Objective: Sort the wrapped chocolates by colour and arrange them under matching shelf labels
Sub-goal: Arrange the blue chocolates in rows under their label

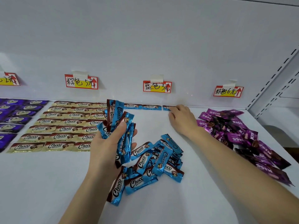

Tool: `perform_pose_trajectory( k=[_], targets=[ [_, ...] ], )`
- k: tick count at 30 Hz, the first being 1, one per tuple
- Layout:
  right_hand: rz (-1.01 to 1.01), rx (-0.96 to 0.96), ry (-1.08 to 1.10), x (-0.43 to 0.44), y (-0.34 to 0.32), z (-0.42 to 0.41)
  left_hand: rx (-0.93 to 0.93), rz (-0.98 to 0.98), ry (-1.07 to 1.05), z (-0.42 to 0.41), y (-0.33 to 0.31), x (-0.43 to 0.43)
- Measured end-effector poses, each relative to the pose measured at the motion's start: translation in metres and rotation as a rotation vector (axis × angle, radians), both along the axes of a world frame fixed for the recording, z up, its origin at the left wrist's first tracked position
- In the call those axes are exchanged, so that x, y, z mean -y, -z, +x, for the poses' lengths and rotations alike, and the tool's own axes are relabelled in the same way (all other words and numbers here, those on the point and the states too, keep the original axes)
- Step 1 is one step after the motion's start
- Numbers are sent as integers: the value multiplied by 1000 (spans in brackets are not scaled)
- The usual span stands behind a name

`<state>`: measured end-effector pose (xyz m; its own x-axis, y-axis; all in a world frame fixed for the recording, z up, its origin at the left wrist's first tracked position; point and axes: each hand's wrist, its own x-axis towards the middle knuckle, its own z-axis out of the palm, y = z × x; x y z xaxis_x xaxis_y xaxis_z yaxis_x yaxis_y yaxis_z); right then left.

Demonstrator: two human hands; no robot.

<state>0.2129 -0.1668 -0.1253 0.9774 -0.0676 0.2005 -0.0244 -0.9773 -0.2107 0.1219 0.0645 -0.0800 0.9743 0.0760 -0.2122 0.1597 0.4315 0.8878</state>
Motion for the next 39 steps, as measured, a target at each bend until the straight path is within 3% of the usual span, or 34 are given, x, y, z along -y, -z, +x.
perform_pose_trajectory(
  k=[16,21,24,26,28,33,39],
  targets=[
    [45,43,-20,1,6,-1,-19,-17,24,-6,-3,2],
    [239,195,-39,-7,-6,-15,-29,-18,35,-16,-11,3],
    [611,273,-79,-28,-32,-37,-20,-26,74,-25,-16,0],
    [881,196,-173,-47,-58,-59,-26,-44,110,-32,-17,-2],
    [1016,77,-285,-65,-82,-83,-28,-22,154,-40,-17,-3],
    [923,13,-371,-97,-109,-120,43,-46,285,-60,-21,-8],
    [984,-9,-380,-99,-106,-137,46,-173,274,-77,-33,-21]
  ],
)
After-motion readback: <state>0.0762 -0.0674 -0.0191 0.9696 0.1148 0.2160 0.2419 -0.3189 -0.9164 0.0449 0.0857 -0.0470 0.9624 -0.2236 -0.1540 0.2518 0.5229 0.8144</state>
